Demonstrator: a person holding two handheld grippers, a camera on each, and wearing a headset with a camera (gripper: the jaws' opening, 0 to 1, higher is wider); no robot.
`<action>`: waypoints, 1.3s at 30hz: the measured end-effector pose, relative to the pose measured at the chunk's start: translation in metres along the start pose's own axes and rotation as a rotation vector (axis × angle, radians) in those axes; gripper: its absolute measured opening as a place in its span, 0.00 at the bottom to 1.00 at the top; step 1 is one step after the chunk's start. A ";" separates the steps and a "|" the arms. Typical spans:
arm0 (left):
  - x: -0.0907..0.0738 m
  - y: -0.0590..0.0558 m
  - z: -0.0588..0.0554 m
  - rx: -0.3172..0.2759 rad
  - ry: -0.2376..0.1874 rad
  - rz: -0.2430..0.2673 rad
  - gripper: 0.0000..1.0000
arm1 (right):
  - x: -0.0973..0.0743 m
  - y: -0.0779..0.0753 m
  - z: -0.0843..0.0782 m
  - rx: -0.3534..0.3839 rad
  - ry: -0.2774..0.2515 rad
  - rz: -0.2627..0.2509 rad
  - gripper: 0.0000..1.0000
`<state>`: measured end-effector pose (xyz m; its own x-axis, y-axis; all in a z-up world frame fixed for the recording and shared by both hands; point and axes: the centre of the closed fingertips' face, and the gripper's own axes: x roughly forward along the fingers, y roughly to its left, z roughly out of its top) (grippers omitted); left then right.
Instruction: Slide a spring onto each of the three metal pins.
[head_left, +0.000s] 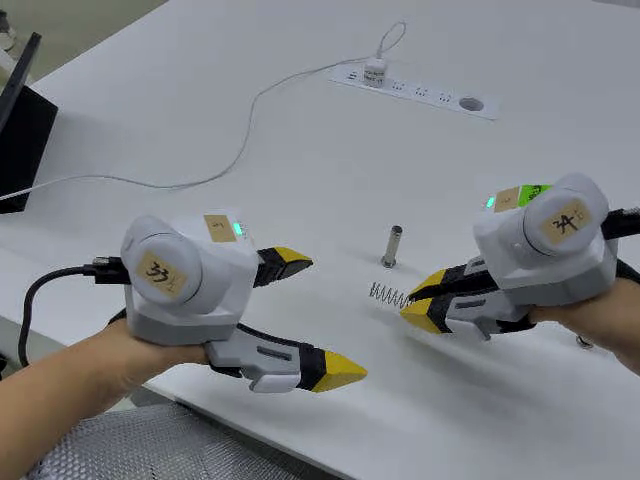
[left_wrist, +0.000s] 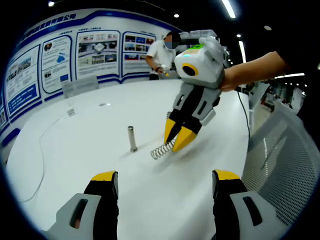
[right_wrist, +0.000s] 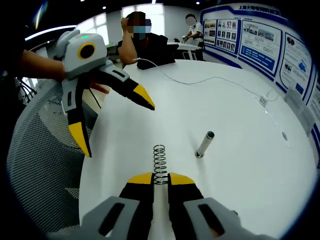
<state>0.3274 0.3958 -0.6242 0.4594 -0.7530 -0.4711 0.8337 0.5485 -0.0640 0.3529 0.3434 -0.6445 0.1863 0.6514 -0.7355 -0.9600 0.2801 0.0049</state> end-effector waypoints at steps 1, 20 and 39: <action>0.000 -0.001 0.001 0.000 -0.005 -0.003 0.78 | -0.002 0.002 0.000 -0.005 0.001 0.003 0.11; 0.004 -0.043 0.020 -0.030 -0.092 -0.200 0.59 | -0.027 0.043 -0.002 -0.079 -0.038 0.013 0.11; -0.001 -0.068 0.037 0.020 -0.120 -0.335 0.21 | -0.047 0.073 0.019 -0.253 -0.135 0.087 0.11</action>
<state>0.2816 0.3459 -0.5871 0.1916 -0.9279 -0.3197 0.9493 0.2579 -0.1797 0.2777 0.3469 -0.5963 0.1108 0.7576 -0.6432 -0.9920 0.0452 -0.1176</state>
